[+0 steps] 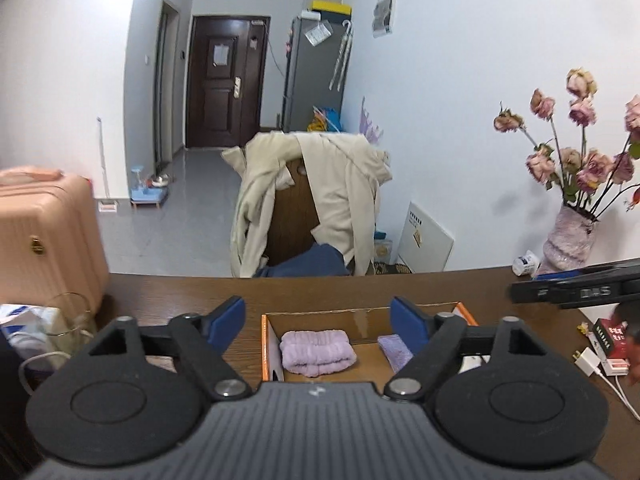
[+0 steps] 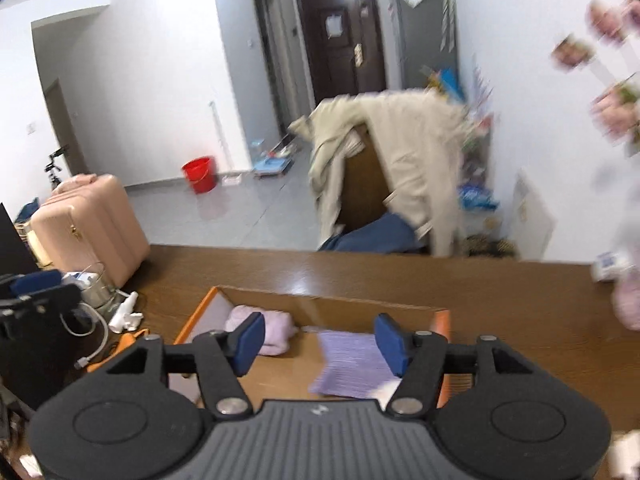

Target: Organize soft objects

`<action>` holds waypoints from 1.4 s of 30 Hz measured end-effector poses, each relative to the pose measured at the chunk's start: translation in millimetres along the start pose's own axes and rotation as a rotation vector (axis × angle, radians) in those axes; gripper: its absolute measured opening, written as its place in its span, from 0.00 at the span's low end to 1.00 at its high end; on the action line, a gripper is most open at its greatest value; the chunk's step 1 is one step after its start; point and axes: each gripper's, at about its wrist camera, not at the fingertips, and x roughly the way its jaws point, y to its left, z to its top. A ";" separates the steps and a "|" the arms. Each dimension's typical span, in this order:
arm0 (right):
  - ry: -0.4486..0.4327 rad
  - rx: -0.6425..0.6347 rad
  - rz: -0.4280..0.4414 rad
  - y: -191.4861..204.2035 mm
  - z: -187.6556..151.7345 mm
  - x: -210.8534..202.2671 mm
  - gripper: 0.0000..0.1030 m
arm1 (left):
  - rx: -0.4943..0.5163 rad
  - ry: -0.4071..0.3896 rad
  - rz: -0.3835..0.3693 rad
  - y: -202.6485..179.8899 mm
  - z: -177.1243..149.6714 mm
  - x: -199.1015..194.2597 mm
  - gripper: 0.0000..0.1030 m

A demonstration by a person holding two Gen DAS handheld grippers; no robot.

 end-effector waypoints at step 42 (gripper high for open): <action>-0.253 -0.068 0.049 104.9 -353.1 -157.6 0.55 | -0.069 -0.078 -0.175 21.0 -251.1 -137.0 1.00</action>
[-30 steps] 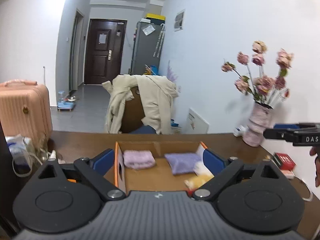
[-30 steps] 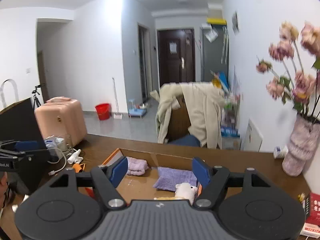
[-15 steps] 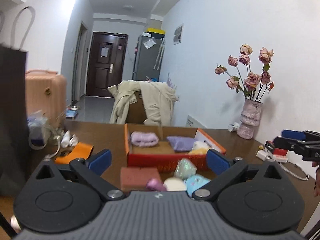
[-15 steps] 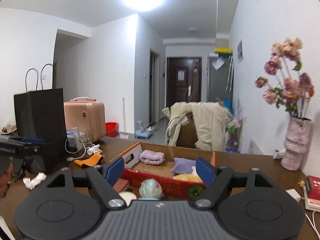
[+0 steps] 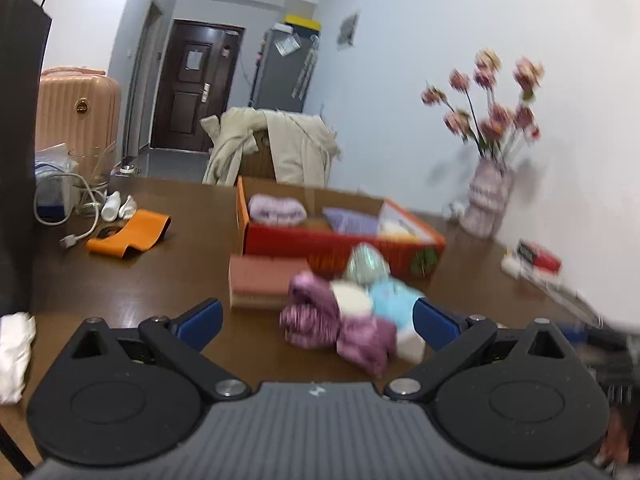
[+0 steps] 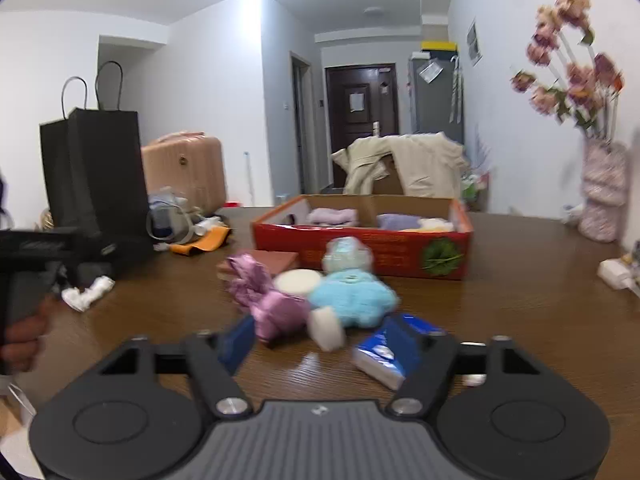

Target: Organize soft objects

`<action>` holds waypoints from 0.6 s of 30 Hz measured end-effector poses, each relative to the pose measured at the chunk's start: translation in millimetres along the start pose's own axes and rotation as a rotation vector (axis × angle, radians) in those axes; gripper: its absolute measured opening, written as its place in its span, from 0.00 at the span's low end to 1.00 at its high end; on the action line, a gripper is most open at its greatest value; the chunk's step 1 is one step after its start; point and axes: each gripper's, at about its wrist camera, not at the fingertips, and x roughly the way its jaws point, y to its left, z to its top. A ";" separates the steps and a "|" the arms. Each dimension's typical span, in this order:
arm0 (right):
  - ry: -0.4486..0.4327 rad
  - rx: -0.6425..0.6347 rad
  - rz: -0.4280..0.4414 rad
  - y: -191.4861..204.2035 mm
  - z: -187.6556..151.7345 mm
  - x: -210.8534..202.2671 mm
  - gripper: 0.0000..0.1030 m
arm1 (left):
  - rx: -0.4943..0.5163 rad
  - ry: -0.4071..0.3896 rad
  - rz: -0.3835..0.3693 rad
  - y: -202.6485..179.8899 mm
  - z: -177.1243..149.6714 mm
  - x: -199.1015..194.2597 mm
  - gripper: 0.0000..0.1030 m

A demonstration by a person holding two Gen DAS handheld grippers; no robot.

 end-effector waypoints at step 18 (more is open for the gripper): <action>0.114 0.230 0.102 1.1 12.3 109.3 0.41 | -0.136 0.252 -0.089 31.4 -24.4 76.7 0.41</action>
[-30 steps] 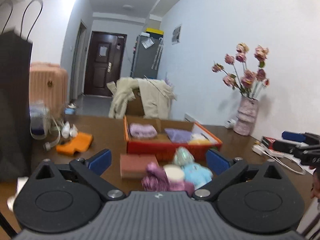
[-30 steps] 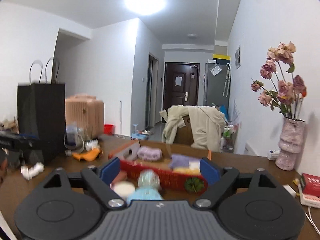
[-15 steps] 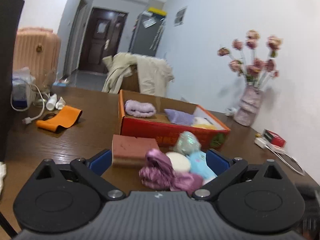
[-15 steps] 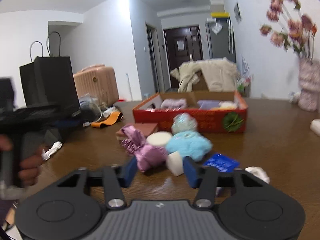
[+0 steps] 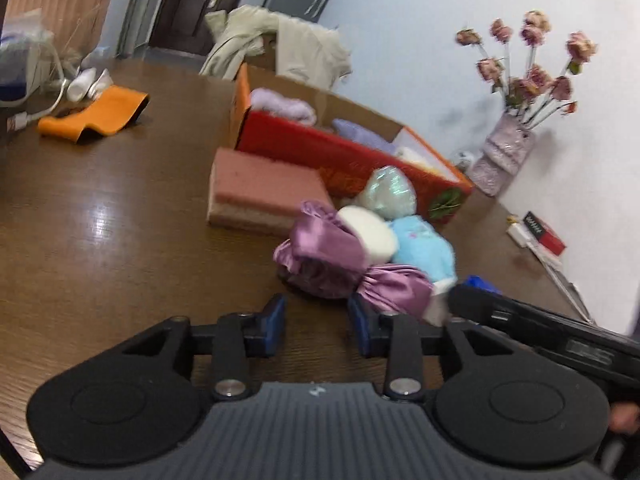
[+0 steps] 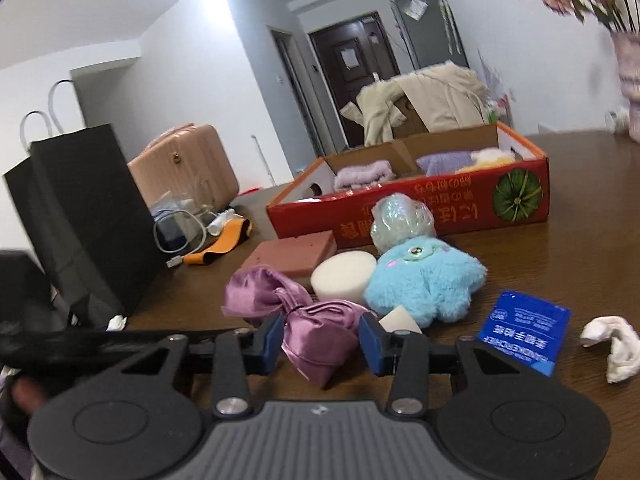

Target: Organize soft objects

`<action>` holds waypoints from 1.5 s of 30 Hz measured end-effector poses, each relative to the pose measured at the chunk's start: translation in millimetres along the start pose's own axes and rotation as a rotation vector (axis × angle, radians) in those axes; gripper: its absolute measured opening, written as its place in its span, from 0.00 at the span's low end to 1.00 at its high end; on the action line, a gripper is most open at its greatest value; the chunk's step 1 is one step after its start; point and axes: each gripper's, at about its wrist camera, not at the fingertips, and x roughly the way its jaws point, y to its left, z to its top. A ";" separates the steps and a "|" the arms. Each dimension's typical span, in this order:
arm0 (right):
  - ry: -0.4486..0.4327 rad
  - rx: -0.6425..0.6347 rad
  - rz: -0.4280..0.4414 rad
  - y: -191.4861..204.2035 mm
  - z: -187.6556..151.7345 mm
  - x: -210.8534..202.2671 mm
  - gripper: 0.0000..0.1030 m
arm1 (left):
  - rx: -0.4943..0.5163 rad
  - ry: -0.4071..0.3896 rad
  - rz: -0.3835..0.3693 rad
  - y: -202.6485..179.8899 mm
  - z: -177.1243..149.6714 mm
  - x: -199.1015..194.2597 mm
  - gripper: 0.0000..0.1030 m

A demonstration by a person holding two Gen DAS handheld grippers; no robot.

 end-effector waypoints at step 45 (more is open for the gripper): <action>0.031 -0.225 0.108 -34.8 196.8 67.9 0.12 | -0.024 -0.121 -0.033 -36.8 179.5 82.0 0.19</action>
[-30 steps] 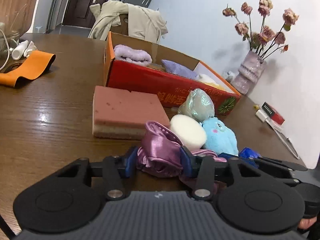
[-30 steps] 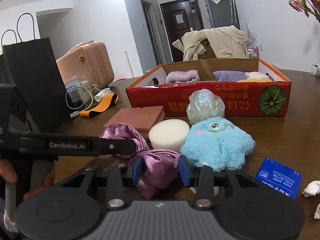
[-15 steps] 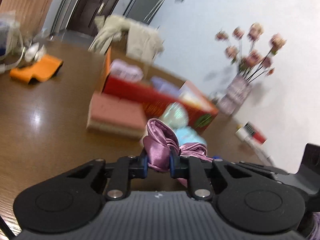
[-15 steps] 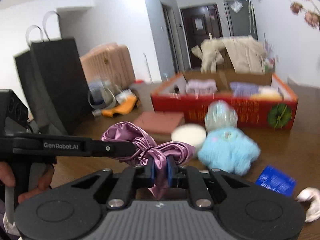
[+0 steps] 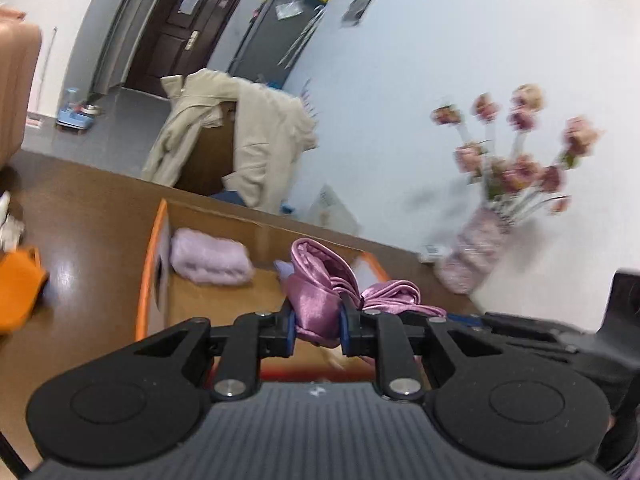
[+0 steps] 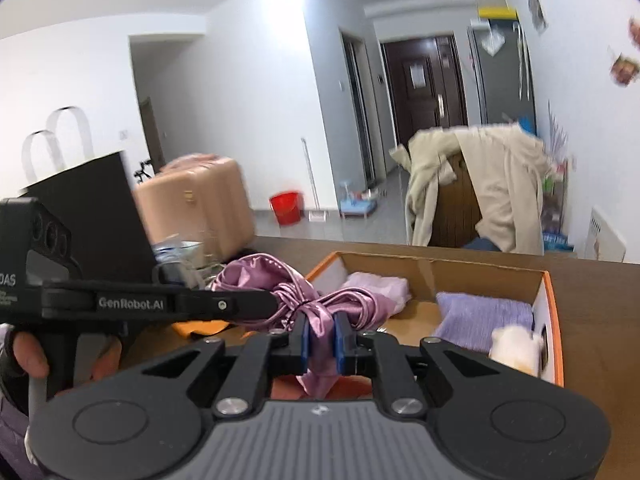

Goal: Organize soft objects
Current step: 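Carry the purple satin bow into the box beside the pink towel and release, then withdraw both grippers from the box toward the white cloth and foam wedge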

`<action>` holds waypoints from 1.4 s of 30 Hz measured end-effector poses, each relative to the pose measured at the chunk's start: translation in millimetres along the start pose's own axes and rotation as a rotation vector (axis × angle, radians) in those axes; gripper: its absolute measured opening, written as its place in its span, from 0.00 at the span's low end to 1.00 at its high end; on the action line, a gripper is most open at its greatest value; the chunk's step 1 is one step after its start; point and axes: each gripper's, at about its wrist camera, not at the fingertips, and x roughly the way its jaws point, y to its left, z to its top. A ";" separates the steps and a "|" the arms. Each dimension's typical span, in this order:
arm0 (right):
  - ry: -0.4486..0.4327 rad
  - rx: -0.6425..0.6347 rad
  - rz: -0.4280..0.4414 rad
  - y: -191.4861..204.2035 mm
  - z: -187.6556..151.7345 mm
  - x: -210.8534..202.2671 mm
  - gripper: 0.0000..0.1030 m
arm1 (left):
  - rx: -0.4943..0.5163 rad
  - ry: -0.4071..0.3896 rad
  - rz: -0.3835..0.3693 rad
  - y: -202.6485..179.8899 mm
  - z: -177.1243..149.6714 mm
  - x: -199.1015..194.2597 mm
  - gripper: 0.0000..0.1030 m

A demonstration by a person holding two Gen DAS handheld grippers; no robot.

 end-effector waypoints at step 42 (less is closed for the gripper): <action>-0.105 -0.085 -0.163 43.5 5.1 -147.6 0.60 | 0.251 -0.239 0.177 -54.9 -43.9 -183.7 0.87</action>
